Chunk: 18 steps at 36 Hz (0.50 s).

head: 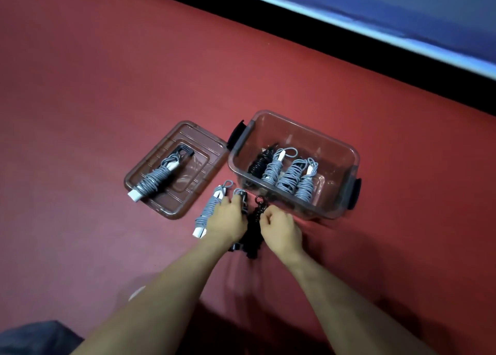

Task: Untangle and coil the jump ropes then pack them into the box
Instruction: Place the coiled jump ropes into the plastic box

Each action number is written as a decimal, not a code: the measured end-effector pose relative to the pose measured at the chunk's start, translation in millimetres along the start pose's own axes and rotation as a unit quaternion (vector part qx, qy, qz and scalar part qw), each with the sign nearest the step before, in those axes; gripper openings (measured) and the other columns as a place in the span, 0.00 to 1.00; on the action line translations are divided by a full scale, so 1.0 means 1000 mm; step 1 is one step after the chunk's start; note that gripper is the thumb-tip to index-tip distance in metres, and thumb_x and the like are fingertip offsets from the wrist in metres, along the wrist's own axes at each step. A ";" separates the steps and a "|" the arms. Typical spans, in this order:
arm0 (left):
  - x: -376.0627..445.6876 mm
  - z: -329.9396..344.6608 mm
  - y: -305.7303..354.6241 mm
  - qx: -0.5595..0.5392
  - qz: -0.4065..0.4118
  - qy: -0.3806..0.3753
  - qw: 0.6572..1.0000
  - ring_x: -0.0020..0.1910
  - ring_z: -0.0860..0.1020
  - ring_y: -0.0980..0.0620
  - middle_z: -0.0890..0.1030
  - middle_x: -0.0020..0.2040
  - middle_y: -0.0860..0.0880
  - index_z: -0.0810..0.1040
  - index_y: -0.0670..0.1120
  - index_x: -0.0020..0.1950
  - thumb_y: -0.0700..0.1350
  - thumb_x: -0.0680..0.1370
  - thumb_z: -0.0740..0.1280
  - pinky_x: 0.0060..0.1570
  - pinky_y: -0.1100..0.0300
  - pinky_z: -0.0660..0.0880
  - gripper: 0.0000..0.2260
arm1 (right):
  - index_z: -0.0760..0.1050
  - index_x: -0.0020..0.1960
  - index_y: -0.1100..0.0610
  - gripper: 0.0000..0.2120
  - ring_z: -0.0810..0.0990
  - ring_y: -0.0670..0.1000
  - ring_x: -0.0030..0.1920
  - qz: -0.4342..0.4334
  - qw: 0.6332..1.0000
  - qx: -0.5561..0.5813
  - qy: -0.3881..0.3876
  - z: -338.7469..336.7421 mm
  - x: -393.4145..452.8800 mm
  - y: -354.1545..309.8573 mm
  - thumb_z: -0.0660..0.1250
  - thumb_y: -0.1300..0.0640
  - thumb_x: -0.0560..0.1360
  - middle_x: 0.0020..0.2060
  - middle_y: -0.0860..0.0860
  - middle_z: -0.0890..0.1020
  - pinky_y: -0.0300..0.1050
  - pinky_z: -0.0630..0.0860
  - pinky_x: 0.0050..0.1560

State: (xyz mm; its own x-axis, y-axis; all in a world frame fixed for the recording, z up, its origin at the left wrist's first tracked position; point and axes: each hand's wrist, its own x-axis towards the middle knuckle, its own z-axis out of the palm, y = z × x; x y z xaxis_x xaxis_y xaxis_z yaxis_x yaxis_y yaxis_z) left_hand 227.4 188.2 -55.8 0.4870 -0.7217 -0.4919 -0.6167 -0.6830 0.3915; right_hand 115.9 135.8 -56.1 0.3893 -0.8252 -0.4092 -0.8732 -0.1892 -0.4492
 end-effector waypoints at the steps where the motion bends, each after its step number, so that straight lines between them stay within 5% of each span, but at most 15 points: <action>1: 0.004 0.006 -0.005 0.005 -0.009 -0.016 1.000 0.63 0.69 0.39 0.68 0.64 0.40 0.65 0.45 0.67 0.45 0.77 0.61 0.56 0.46 0.71 0.19 | 0.73 0.53 0.53 0.09 0.78 0.58 0.56 0.008 1.000 -0.004 -0.009 0.006 0.003 0.002 0.60 0.51 0.78 0.52 0.55 0.81 0.49 0.73 0.50; 4: 0.013 0.022 -0.015 0.019 -0.016 -0.048 0.999 0.65 0.67 0.38 0.65 0.66 0.41 0.61 0.52 0.72 0.49 0.78 0.61 0.57 0.46 0.71 0.23 | 0.66 0.63 0.57 0.19 0.74 0.59 0.62 0.035 0.999 0.015 -0.037 0.020 0.013 0.006 0.63 0.50 0.77 0.61 0.56 0.76 0.51 0.72 0.55; 8: 0.020 0.036 -0.023 0.007 -0.008 -0.077 0.997 0.64 0.69 0.38 0.67 0.63 0.41 0.56 0.58 0.74 0.49 0.77 0.62 0.58 0.46 0.72 0.27 | 0.63 0.65 0.59 0.28 0.73 0.61 0.63 0.058 0.994 0.081 -0.051 0.036 0.024 0.012 0.71 0.53 0.71 0.62 0.60 0.73 0.52 0.72 0.59; 18: 0.016 0.024 -0.026 -0.026 -0.005 -0.039 0.999 0.55 0.74 0.38 0.69 0.56 0.42 0.65 0.53 0.63 0.47 0.72 0.66 0.50 0.47 0.75 0.21 | 0.68 0.61 0.60 0.26 0.75 0.59 0.59 0.054 0.985 0.153 -0.060 0.040 0.029 0.003 0.71 0.61 0.66 0.57 0.59 0.75 0.44 0.70 0.57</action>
State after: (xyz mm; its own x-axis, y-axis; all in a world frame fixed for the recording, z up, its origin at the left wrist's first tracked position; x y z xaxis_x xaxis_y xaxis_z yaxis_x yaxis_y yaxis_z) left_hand 236.1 196.8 -92.4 0.4415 -0.7058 -0.5541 -0.5778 -0.6961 0.4262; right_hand 136.1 132.0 -101.1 0.3475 -0.7599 -0.5494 -0.7888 0.0799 -0.6094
